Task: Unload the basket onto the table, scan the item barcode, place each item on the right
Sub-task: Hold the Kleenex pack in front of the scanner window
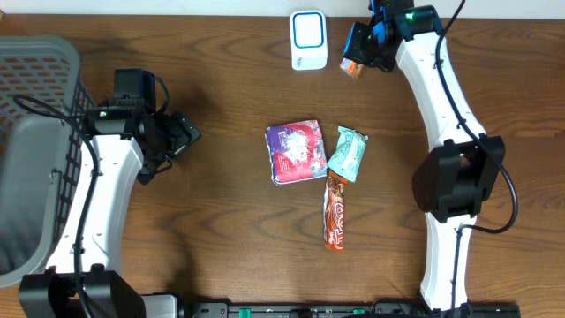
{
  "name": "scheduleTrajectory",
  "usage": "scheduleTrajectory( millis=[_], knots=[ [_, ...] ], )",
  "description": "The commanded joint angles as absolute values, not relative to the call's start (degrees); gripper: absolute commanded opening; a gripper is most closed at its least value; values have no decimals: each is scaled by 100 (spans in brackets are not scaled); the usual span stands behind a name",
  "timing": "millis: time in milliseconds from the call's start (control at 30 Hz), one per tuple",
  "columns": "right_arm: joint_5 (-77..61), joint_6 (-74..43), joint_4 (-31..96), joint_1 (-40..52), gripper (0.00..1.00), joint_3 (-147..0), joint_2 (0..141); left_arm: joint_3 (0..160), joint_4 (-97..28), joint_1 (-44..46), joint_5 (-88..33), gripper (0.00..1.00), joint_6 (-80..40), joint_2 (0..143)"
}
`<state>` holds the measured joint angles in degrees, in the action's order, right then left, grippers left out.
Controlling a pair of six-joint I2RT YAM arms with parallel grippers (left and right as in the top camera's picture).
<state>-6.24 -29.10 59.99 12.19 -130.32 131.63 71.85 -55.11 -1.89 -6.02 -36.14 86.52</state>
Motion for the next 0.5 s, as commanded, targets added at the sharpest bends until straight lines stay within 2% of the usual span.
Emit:
scheduleTrajectory(
  millis=[0, 467],
  knots=[
    [-679, -2786, 5902, 1262, 1, -13028, 13104, 7185, -5522, -220, -543, 98, -3579, 8637],
    [-696, -2648, 5454, 1409, 1, -13028, 13139, 7185, -5522, -220, -543, 98, -3579, 8637]
  ],
)
